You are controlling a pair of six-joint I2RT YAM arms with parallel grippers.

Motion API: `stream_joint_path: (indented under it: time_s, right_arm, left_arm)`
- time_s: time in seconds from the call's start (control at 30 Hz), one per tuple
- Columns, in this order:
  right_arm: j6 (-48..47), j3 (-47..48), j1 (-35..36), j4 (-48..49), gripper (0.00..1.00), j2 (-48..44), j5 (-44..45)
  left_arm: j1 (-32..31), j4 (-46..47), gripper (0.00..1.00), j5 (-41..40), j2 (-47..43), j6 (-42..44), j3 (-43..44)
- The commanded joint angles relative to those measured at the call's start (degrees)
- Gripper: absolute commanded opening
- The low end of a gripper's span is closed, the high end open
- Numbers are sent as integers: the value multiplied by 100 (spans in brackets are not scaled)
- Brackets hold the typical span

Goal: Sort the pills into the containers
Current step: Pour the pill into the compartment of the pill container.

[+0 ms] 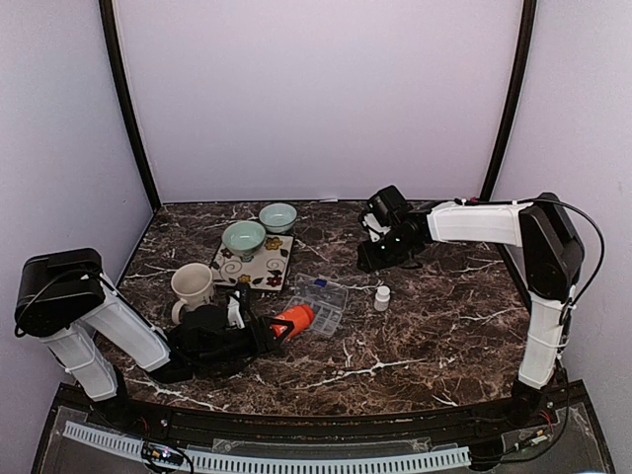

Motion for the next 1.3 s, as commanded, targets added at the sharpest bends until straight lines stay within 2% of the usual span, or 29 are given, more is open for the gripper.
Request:
stream_joint_path:
  time_s: [0.0, 0.43, 0.77, 1.03, 1.27]
  right_arm:
    - [32, -57, -25, 150, 31, -296, -30]
    - [31, -49, -30, 170, 31, -289, -47]
    - [22, -62, -34, 168, 31, -290, -39]
    - [13, -31, -38, 160, 31, -340, 13]
    - [5, -22, -34, 163, 31, -418, 52]
  left_arm:
    - [3, -46, 2, -103, -173, 63, 140]
    - [-6, -278, 2, -166, -281, 81, 182]
    - [-6, 841, 2, -139, -165, -3, -283]
    - [-6, 1063, 2, 172, -234, 134, -296]
    - [-21, 1044, 2, 341, -689, 223, -464]
